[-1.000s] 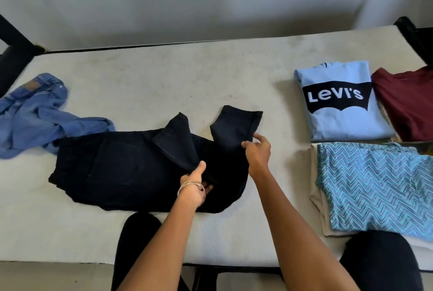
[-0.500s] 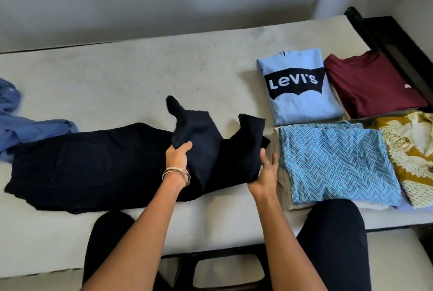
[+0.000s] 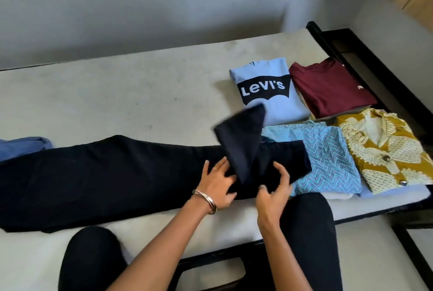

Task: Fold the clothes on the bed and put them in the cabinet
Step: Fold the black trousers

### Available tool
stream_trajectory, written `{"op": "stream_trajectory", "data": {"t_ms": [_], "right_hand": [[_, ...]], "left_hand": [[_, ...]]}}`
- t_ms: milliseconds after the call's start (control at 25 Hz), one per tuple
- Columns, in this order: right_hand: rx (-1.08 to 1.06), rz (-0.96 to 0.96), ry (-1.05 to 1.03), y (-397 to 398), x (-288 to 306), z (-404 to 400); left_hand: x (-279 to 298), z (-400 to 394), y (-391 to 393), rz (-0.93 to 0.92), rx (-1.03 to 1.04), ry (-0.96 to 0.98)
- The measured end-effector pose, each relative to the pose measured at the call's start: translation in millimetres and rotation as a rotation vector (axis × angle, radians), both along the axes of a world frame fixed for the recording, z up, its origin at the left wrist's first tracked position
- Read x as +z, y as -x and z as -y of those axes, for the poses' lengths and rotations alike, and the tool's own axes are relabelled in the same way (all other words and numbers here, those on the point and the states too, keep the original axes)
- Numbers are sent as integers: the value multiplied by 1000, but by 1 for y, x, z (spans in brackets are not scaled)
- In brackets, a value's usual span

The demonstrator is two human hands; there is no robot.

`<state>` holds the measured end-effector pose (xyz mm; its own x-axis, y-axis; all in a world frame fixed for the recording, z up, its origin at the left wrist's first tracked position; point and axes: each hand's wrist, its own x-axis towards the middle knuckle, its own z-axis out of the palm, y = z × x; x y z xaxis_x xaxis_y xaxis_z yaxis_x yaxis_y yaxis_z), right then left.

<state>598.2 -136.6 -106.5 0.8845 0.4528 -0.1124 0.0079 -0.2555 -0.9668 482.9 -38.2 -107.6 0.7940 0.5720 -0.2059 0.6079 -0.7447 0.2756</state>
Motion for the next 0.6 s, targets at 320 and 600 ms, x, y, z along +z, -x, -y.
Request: {"op": "stream_trajectory", "data": {"t_ms": [320,600], "right_hand": [[-303,-344,-121,-73,-6,5],[-405,-525,-171,-77,-11,14]], "left_hand": [[-29,39,-38,-220,112,278],[-43,56,-73,-173,234,358]]}}
